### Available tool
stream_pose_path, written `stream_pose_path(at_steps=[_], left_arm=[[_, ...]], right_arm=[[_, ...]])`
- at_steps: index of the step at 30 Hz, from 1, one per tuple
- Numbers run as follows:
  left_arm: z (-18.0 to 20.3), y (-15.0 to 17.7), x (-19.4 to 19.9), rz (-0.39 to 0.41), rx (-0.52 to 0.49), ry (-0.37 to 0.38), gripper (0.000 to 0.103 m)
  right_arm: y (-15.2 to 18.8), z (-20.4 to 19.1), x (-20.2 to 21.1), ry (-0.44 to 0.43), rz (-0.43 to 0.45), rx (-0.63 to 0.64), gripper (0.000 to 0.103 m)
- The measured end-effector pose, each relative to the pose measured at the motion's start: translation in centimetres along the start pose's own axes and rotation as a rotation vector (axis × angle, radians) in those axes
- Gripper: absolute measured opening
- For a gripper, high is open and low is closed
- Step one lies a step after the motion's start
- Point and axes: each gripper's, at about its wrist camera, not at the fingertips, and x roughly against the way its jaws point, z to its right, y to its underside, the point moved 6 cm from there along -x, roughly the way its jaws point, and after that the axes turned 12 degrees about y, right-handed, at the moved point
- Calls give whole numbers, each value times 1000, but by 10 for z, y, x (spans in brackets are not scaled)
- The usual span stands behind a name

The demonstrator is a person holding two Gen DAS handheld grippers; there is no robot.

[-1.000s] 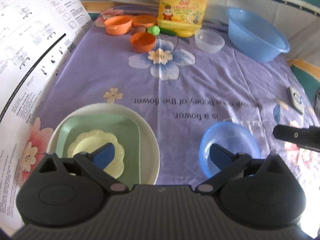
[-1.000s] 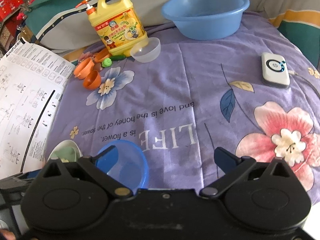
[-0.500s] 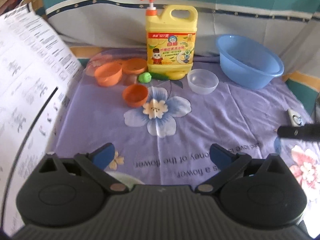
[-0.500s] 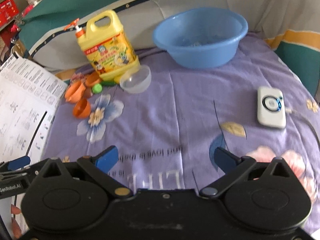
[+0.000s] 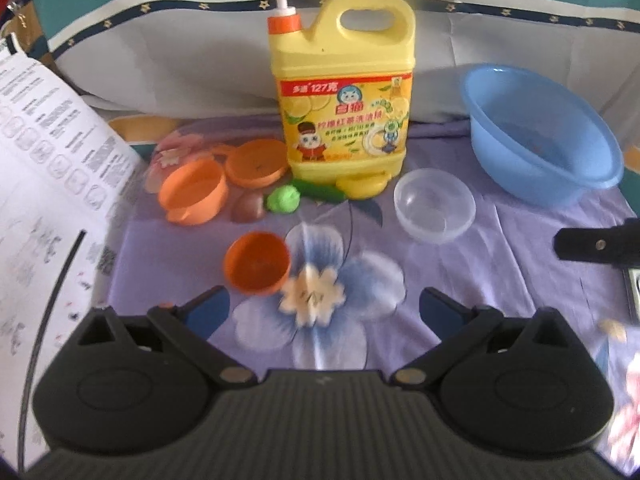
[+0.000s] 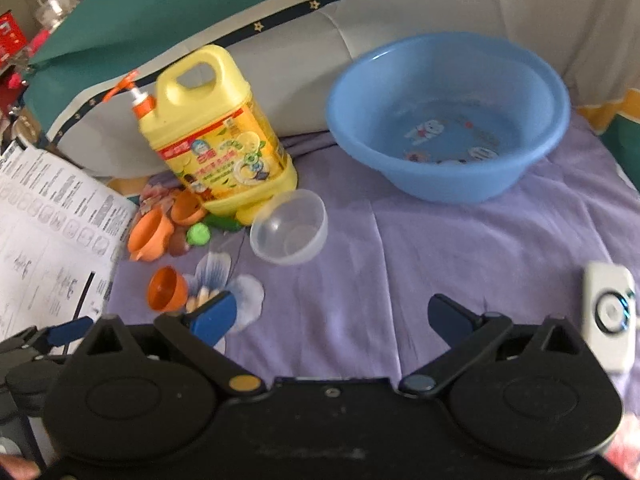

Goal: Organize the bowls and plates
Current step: 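Move both open tools to the clear plastic bowl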

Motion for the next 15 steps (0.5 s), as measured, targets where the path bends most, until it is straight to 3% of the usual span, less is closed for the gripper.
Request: stream_pose_path(at_steps=[6,8,10,13,15], left_arm=[[14,-33,-49,-8,-25,-17,103],[19,-39,-66,-15,-34,-11,101],[21,-43,-82,-26,-41,-10,94],[16,-46,-102,-45,-7,5,87],[13,-48,-112,-54,21,21,83]], right_arm=[[-39,-11,-44,-6,2,-41,103],[-47,-15,-58,-7,6,-40,94],[-51,-19,-72,-19,-2,-43,94],[-53,-24,-92,-26,-17,-47,83],[-53,-28,-103,-47,-12,-49,70]])
